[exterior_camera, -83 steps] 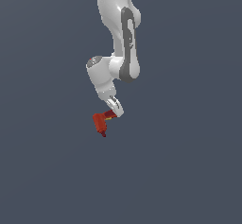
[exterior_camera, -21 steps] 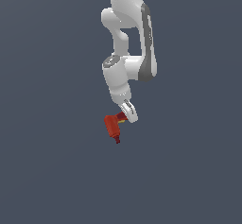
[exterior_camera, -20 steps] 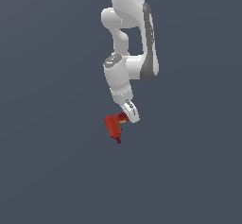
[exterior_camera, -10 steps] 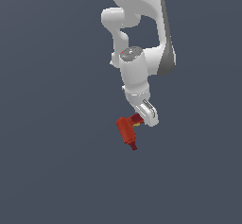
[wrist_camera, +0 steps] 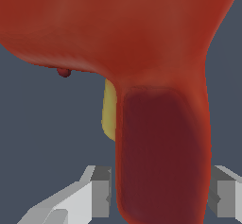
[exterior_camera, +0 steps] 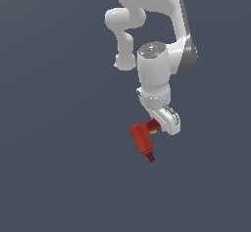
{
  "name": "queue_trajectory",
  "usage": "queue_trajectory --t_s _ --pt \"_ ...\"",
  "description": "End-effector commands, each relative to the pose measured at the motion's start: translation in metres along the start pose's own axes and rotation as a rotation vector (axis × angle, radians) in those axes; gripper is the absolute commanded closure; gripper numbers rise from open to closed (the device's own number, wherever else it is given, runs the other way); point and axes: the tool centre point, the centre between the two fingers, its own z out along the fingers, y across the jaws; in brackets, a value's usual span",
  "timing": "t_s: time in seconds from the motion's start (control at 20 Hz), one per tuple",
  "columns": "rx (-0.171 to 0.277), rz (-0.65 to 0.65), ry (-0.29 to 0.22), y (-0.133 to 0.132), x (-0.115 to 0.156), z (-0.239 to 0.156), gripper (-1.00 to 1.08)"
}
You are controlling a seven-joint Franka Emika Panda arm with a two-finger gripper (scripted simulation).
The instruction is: Pick up the object and move it to a goal position.
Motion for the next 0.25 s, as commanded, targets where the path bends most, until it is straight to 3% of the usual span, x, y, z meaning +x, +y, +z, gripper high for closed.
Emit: queue_trajectory --t_s 0.0,0.2 --pt "0.005 0.0 0.001 -0.0082 -0.0024 -0.0046 1.08" --pt "0.005 0.0 0.001 -0.0114 -0.0039 -0.0057 1.08"
